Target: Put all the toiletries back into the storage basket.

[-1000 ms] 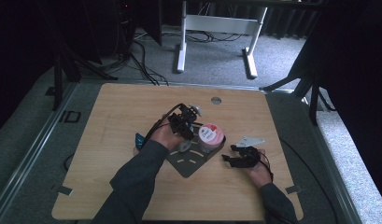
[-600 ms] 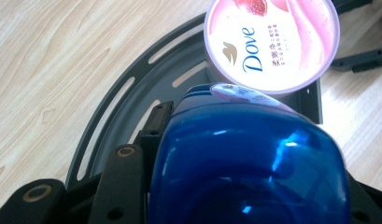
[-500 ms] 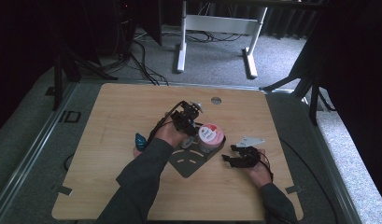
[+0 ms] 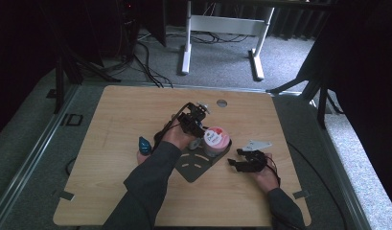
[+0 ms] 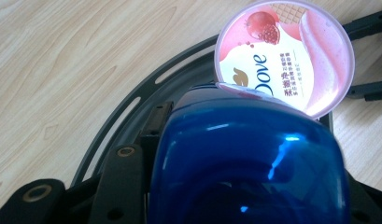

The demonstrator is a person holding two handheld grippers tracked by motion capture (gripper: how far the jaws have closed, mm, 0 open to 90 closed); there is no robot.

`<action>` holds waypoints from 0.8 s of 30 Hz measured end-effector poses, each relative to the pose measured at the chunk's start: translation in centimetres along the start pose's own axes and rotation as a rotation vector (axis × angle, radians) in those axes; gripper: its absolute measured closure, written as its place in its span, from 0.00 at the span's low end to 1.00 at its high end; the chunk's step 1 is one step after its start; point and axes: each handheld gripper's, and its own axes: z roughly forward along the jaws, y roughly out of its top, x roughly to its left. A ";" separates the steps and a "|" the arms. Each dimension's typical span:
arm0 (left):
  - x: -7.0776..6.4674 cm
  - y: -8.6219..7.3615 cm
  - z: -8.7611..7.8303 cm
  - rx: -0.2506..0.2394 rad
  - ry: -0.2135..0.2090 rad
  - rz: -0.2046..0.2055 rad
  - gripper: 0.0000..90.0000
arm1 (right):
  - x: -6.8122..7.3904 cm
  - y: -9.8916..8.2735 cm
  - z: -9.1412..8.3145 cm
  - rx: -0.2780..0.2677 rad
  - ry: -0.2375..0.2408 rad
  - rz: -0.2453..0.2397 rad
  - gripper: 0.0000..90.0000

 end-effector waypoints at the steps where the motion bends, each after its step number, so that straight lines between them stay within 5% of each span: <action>1: 0.1 0.1 0.1 0.002 -0.003 0.003 0.62 | 0.0 0.0 0.0 0.000 -0.001 -0.001 0.42; 24: 0.6 0.6 1.3 -0.024 -0.015 -0.026 0.62 | 0.0 0.0 0.0 0.000 0.001 0.002 0.42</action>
